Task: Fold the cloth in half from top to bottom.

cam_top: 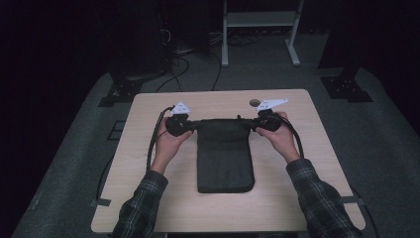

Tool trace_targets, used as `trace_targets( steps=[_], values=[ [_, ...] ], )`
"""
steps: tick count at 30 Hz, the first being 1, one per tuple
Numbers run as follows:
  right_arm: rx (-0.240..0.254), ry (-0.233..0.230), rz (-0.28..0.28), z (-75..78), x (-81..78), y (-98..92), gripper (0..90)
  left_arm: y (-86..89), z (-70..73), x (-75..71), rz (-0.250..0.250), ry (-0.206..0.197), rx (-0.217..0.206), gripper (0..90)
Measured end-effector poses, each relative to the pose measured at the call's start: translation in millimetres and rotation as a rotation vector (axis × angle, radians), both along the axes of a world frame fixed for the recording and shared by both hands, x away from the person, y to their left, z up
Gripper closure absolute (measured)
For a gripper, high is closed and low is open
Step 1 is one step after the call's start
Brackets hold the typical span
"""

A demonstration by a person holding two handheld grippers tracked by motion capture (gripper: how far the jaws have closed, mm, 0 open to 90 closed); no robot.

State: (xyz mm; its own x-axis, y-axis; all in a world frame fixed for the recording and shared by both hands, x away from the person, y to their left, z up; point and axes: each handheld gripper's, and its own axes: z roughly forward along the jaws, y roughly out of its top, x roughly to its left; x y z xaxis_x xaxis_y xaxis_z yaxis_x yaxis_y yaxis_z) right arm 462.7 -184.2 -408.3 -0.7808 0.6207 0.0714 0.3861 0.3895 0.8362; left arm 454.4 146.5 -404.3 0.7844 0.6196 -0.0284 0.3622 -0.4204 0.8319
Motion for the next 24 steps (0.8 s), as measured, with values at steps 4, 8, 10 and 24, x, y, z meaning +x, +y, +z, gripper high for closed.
trace_targets(
  steps=[4, 8, 10, 24],
  values=[
    [0.007, 0.015, 0.031, -9.1, -16.7, -1.6, 82.7, 0.8, -5.2, -15.8, -0.031, 0.011, 0.005, 84.5],
    [0.008, 0.029, 0.052, -16.2, -31.4, -3.2, 82.6, 2.3, -11.4, -33.3, -0.057, 0.016, -0.004, 84.5],
    [0.005, 0.033, 0.061, -18.7, -38.9, -3.9, 82.6, 3.1, -13.9, -40.0, -0.067, 0.024, -0.004, 84.5],
    [0.002, 0.059, 0.119, -29.8, -77.9, -4.5, 82.5, 9.3, -29.5, -82.6, -0.112, 0.096, -0.007, 84.5]
  ],
)
